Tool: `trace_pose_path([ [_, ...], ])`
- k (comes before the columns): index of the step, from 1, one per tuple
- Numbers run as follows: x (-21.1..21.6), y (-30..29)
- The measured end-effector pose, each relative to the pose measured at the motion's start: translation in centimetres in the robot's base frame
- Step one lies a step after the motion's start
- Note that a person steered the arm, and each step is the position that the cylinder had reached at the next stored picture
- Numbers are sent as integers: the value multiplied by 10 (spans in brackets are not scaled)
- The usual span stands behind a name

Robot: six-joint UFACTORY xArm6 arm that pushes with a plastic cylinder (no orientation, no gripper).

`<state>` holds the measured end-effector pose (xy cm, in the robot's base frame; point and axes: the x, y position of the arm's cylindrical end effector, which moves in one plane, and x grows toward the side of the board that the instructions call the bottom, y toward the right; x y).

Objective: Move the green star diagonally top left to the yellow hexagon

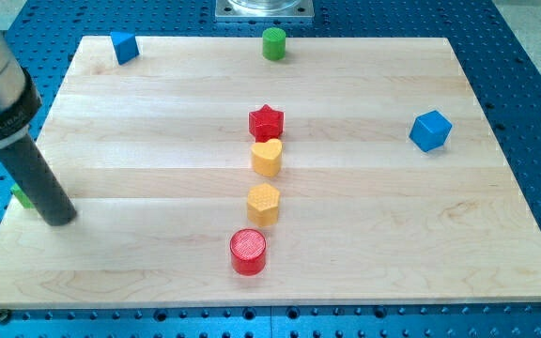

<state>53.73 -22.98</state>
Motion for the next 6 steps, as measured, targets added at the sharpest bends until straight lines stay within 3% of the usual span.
trace_pose_path([
  [1,59,-2],
  [2,62,-73],
  [3,44,-74],
  [5,-52,-44],
  [6,-58,-27],
])
